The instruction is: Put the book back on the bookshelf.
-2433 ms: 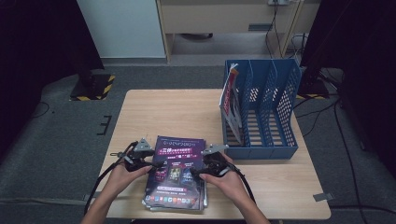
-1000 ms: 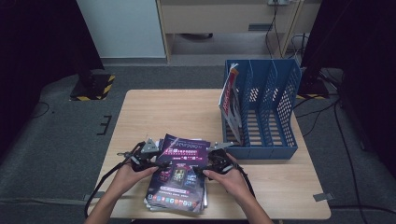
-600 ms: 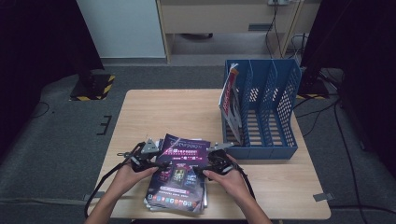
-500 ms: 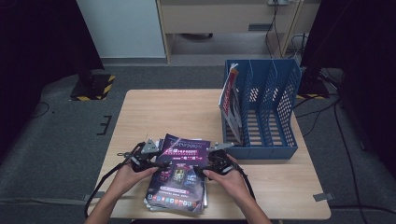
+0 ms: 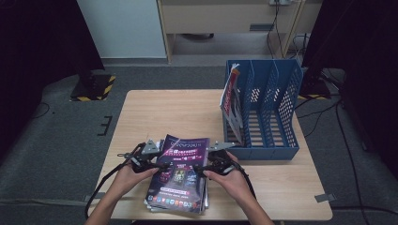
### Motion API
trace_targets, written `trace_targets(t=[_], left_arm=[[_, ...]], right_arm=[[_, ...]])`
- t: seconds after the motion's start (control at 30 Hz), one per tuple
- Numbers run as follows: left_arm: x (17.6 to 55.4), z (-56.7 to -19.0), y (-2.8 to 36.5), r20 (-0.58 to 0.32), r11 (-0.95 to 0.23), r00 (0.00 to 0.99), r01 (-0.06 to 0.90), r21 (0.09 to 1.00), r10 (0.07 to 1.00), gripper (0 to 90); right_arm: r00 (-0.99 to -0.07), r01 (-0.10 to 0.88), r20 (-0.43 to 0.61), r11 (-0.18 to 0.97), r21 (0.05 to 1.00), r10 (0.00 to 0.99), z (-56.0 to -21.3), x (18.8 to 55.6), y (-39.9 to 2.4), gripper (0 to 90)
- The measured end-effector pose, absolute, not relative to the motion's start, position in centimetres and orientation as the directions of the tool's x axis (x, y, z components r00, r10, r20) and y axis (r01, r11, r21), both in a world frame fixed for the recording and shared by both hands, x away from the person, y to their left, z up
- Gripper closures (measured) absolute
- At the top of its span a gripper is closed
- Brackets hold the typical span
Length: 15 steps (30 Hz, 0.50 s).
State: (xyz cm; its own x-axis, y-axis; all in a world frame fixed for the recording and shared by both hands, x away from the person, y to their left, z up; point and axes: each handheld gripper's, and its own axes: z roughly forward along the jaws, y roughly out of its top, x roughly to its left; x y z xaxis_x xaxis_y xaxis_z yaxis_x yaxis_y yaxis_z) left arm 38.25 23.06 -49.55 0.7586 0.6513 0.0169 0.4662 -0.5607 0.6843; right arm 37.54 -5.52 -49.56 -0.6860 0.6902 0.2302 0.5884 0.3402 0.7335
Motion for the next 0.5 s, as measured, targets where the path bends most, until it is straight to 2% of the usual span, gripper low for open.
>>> trace_targets(t=[0.5], left_arm=[[38.2,-49.5,23.2,0.021,-0.564,0.757,0.468,0.68,0.653,35.1]], right_arm=[[-0.717,0.573,0.229,0.369,0.732,0.659,-47.4,38.3,-3.9,17.6]])
